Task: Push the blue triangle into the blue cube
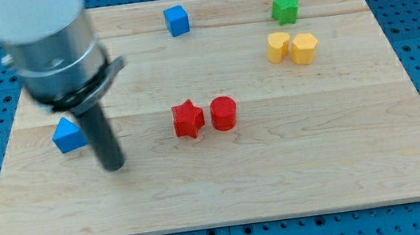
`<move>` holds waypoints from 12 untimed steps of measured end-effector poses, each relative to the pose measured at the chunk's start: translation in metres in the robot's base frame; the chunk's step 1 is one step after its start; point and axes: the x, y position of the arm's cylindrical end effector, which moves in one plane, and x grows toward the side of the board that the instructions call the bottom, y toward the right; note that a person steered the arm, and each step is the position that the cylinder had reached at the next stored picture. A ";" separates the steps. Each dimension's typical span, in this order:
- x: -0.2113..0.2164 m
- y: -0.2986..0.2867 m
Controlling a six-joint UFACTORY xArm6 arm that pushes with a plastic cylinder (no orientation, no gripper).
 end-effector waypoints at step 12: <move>-0.150 0.030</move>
